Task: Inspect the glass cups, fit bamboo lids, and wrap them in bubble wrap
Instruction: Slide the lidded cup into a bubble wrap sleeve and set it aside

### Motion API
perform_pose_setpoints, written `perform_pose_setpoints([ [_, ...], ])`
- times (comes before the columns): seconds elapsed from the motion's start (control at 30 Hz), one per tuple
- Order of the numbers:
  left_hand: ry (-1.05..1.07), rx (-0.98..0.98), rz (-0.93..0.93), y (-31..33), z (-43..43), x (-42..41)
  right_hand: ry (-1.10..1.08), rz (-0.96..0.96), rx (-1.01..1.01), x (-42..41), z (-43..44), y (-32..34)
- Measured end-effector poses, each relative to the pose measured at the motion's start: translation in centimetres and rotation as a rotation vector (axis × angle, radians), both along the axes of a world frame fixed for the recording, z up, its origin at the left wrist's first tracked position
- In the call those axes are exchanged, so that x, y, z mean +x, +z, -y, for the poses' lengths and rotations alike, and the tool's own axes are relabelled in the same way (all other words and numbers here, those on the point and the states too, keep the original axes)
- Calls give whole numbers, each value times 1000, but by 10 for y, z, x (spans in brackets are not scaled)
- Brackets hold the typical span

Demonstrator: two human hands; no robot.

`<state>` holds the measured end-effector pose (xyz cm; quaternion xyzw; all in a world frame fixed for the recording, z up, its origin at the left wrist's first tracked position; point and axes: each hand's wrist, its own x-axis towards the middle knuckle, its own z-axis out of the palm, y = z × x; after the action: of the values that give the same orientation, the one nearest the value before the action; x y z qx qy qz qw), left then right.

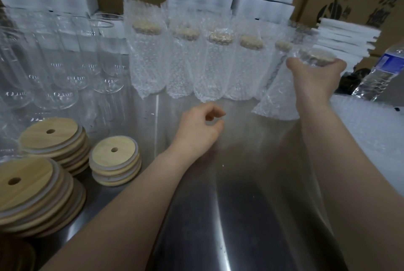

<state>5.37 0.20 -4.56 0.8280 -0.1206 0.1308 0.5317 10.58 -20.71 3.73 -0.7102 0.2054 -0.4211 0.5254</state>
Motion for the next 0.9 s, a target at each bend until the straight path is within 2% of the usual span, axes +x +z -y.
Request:
perform_pose_setpoints([
  [0.43, 1, -121, -68, 2, -1, -1, 114, -87, 67, 25, 17, 0],
  [0.8, -3, -133, -73, 3, -2, -2, 119, -46, 37, 29, 13, -12],
  [0.9, -1, -129, -64, 3, -3, -2, 80, -141, -7, 29, 12, -13],
])
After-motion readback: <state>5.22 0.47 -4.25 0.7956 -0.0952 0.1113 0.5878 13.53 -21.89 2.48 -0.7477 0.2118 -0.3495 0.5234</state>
